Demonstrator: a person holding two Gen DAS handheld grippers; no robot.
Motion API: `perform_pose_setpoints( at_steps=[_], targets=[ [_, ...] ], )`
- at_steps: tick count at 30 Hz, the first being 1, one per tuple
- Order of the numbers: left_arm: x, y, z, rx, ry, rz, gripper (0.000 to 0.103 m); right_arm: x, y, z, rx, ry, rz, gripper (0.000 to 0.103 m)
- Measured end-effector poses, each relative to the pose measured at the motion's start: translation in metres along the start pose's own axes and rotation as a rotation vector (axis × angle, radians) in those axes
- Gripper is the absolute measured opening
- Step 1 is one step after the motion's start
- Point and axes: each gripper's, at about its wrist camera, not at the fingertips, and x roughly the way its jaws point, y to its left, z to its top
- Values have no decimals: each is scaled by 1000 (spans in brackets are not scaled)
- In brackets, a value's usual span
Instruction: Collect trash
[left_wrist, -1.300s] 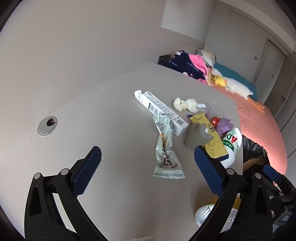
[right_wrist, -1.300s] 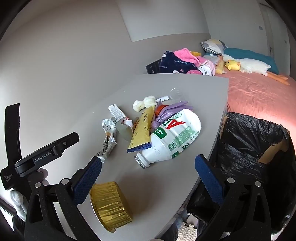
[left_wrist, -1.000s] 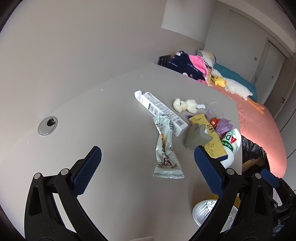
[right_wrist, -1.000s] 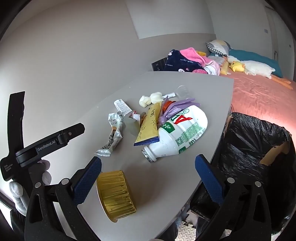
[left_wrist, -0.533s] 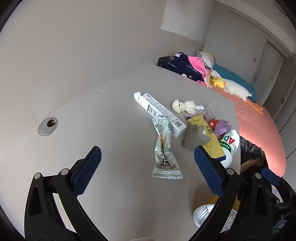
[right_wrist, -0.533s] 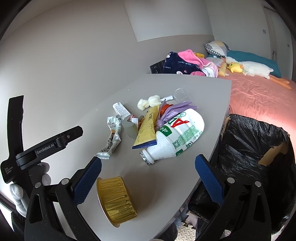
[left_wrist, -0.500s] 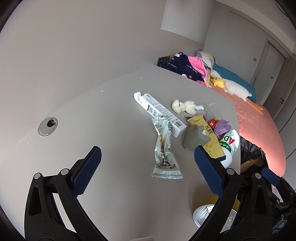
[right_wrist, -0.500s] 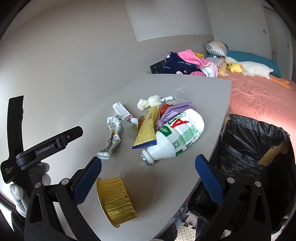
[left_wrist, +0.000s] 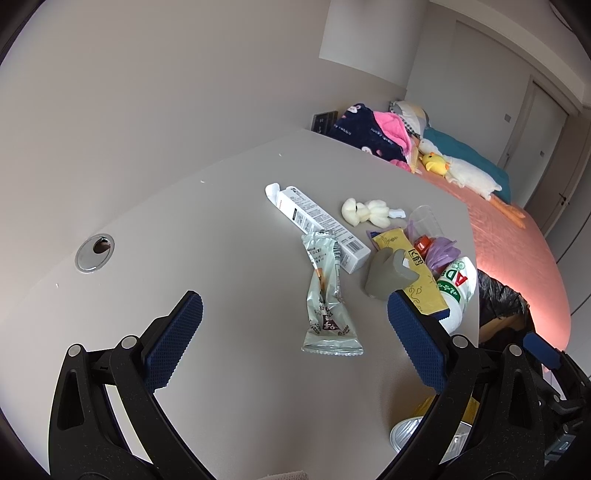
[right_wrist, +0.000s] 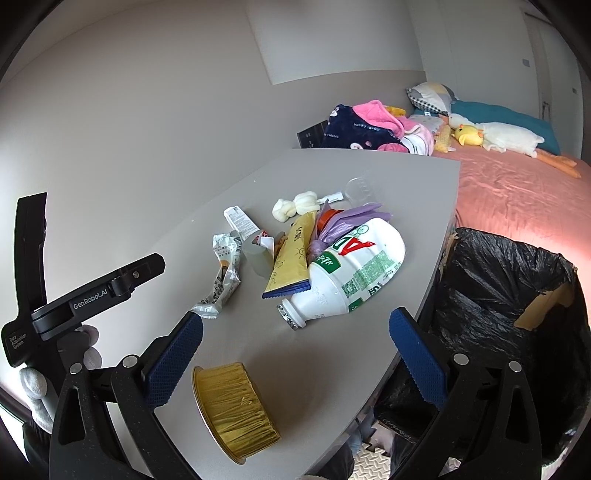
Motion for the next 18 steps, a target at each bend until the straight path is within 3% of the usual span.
perform_pose_setpoints(
  at_steps=[6, 9, 18],
  targets=[
    [1, -1, -1, 3, 1, 2, 97, -1, -1, -1, 22, 1, 18, 101],
    [1, -2, -1, 4, 6, 5, 97, 3, -2, -3, 62, 72, 38, 101],
    [8, 5, -4, -10, 25, 2, 97, 14, 5, -17, 35, 155, 81, 101]
  ],
)
